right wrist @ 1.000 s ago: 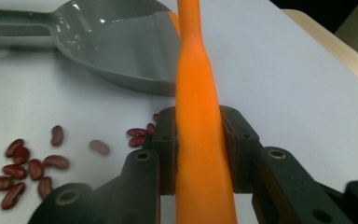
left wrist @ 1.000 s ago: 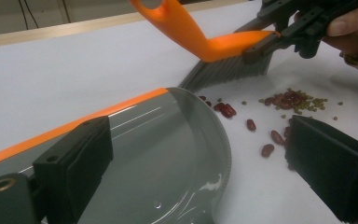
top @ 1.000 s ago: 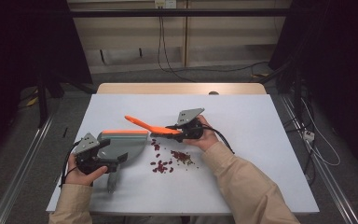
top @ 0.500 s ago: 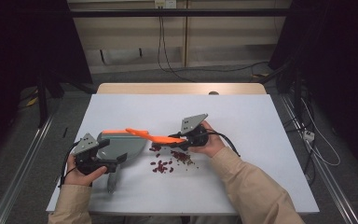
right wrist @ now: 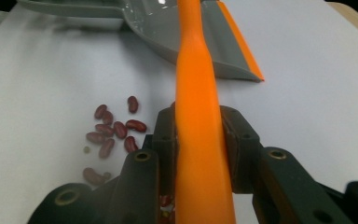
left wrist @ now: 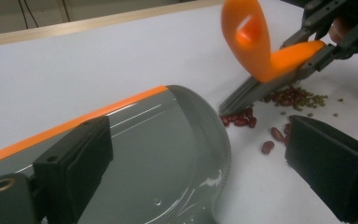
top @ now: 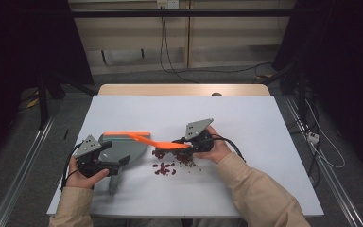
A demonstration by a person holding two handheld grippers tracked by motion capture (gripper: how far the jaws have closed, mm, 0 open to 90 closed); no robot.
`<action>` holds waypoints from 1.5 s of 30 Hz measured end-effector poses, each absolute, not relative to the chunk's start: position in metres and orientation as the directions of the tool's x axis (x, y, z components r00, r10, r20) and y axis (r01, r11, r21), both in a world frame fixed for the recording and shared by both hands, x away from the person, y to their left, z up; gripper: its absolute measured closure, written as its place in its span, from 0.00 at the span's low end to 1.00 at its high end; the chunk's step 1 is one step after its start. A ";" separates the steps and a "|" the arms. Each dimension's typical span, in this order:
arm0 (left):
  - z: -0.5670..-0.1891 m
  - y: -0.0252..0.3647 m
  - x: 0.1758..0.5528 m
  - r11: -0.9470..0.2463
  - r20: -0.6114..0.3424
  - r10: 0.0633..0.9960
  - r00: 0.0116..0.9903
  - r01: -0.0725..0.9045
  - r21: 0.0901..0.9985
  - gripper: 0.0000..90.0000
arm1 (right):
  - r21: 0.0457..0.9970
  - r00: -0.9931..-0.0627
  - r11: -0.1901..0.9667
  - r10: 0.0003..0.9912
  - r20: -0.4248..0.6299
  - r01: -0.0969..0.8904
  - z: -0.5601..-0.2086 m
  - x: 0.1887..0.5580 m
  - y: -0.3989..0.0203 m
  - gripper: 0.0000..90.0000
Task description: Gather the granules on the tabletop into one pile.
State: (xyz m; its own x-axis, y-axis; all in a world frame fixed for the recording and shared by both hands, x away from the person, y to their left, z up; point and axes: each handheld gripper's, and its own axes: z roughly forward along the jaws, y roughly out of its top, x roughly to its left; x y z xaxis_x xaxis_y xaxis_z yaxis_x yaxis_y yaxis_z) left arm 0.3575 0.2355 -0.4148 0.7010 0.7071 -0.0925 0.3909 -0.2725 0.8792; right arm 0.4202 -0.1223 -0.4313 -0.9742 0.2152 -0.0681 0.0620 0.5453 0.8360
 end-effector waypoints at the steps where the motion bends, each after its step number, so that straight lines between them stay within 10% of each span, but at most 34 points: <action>1: -0.415 0.235 0.357 -0.273 -0.092 0.707 0.701 0.390 0.879 0.08 | 0.838 -0.974 0.541 0.218 -0.062 0.068 -0.431 0.421 -0.123 0.79; 16: -0.415 0.234 0.359 -0.269 -0.095 0.706 0.701 0.390 0.880 0.08 | 0.869 -0.944 0.478 0.326 -0.041 0.128 -0.422 0.422 -0.130 0.79; 45: -0.413 0.235 0.358 -0.274 -0.078 0.712 0.698 0.379 0.884 0.08 | 0.864 -0.633 0.029 0.693 0.345 0.502 -0.428 0.338 -0.079 0.79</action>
